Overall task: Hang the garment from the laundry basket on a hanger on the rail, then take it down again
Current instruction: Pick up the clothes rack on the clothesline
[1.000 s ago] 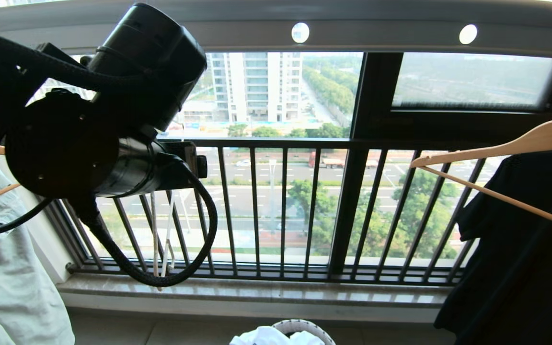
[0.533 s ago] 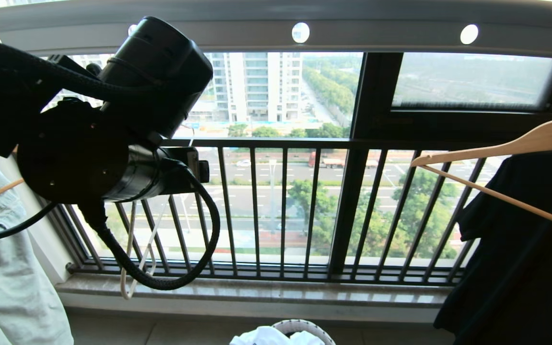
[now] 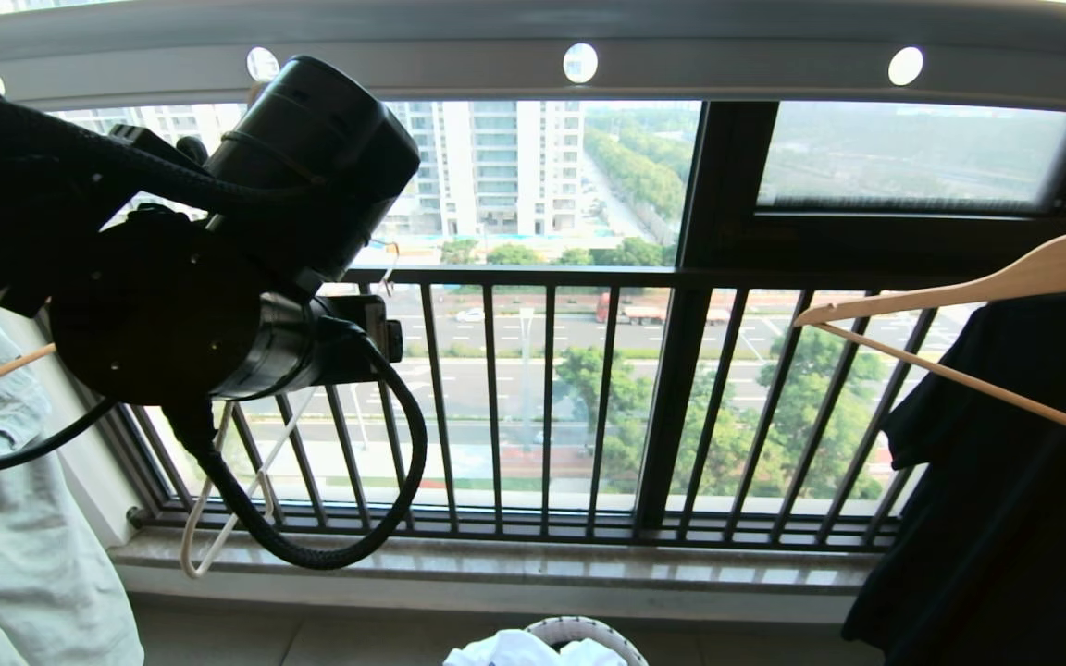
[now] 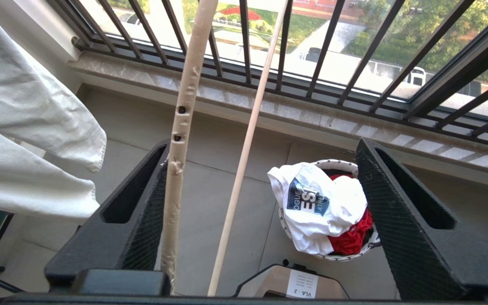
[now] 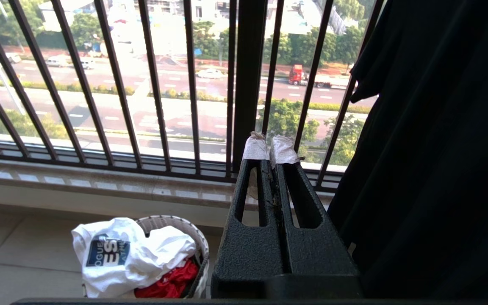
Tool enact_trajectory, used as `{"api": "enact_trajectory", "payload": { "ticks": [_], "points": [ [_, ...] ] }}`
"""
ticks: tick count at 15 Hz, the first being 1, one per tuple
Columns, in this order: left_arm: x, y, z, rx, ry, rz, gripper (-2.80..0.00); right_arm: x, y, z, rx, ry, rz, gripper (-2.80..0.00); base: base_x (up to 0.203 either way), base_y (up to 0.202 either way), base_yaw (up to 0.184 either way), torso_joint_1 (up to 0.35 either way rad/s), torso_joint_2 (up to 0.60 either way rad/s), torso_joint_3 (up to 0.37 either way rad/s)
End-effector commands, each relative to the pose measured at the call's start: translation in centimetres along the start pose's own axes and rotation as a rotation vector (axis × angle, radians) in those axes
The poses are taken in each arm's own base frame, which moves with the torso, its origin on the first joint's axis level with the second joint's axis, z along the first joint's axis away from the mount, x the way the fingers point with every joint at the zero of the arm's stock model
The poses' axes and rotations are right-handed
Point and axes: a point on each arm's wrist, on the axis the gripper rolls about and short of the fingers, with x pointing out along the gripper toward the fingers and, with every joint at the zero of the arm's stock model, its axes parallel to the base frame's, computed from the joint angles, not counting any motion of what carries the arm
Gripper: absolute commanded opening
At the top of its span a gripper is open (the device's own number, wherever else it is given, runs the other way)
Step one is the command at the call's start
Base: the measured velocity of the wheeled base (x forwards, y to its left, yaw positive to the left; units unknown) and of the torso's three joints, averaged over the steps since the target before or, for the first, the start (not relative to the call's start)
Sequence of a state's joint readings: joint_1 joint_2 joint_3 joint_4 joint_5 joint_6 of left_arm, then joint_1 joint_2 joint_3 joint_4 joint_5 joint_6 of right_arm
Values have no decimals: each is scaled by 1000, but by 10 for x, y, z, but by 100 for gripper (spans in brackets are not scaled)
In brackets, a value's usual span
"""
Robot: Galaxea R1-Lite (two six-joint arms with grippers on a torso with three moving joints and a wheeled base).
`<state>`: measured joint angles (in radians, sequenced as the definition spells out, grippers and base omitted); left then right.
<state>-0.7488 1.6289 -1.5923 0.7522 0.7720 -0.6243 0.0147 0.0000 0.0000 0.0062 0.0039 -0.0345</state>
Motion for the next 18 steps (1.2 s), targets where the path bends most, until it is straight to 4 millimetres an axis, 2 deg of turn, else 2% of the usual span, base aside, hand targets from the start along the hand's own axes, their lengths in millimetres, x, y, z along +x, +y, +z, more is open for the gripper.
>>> {"api": "enact_trajectory", "payload": {
  "ticks": [1,14,18],
  "points": [
    [0,0,0,-2,1,4,-280,0,0,0,-1,3,1,-280,0,0,0,0,0,0],
    [-4,3,2,-8,-9,-1,-280,0,0,0,-1,0,1,-280,0,0,0,0,0,0],
    [-13,11,6,-30,-32,-6,-280,0,0,0,-1,0,1,-280,0,0,0,0,0,0]
  ]
}}
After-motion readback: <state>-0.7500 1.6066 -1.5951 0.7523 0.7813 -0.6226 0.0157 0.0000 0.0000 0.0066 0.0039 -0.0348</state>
